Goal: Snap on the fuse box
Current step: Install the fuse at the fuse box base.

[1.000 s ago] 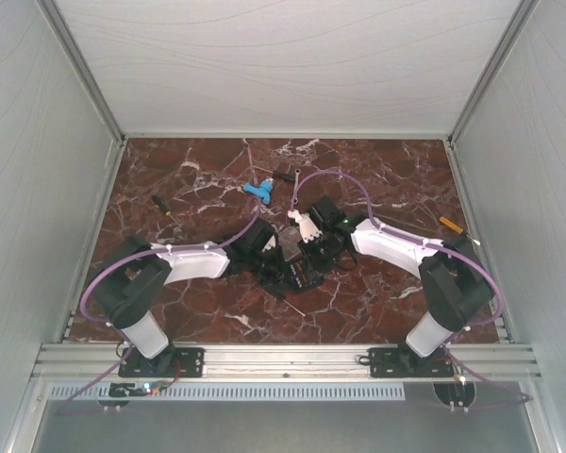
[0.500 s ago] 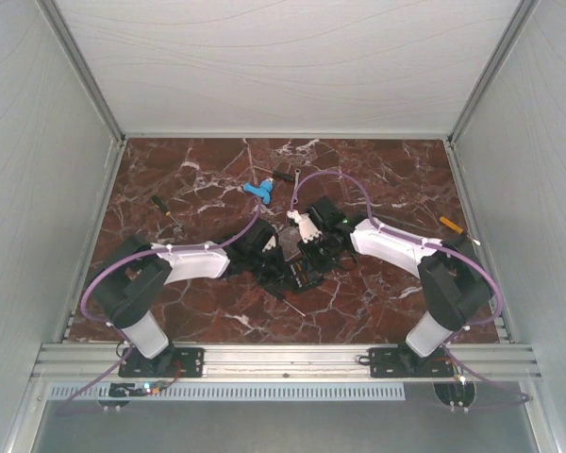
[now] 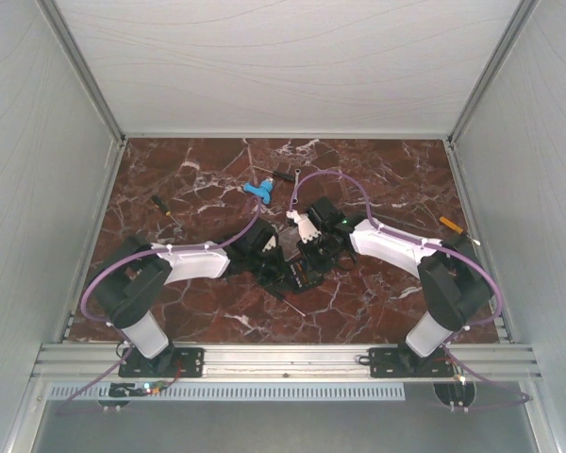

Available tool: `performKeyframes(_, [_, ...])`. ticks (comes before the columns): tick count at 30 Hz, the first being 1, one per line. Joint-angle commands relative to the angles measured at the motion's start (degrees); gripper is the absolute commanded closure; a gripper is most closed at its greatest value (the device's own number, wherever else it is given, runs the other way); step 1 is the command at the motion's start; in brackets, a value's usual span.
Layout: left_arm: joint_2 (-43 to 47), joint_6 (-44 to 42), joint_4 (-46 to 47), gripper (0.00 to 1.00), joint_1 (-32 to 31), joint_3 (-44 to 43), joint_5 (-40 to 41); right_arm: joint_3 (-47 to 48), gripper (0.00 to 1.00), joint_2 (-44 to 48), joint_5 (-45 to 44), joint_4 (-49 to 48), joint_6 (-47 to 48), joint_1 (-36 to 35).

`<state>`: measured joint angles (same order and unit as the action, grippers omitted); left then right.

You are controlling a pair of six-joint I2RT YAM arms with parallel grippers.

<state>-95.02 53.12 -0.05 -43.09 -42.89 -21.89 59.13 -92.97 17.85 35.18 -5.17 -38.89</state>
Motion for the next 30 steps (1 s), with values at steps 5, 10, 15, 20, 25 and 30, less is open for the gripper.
performKeyframes(5, [-0.7,-0.6,0.6,0.76,-0.2,-2.0,0.9,0.9,1.00,1.5,-0.6,-1.5,0.7,-0.2])
performKeyframes(10, [-0.7,-0.6,0.5,0.76,-0.2,-2.1,1.0,0.9,1.00,1.9,-0.5,-1.7,0.5,0.0])
performKeyframes(15, [-0.7,-0.6,0.4,0.76,-0.2,-2.2,1.1,0.6,1.00,2.0,-0.7,-2.2,0.0,0.3])
performKeyframes(20, [-0.9,-0.6,0.4,0.76,-0.2,-2.4,1.0,-0.2,1.00,2.3,0.2,-3.6,-1.1,1.3])
performKeyframes(25, [-1.0,-0.5,0.5,0.77,-0.2,-2.4,1.0,-1.1,1.00,1.5,1.1,-4.4,-2.2,2.5])
performKeyframes(30, [-0.9,-0.5,0.4,0.77,-0.2,-2.5,1.0,-2.1,1.00,0.8,4.2,-5.5,-3.0,2.8])
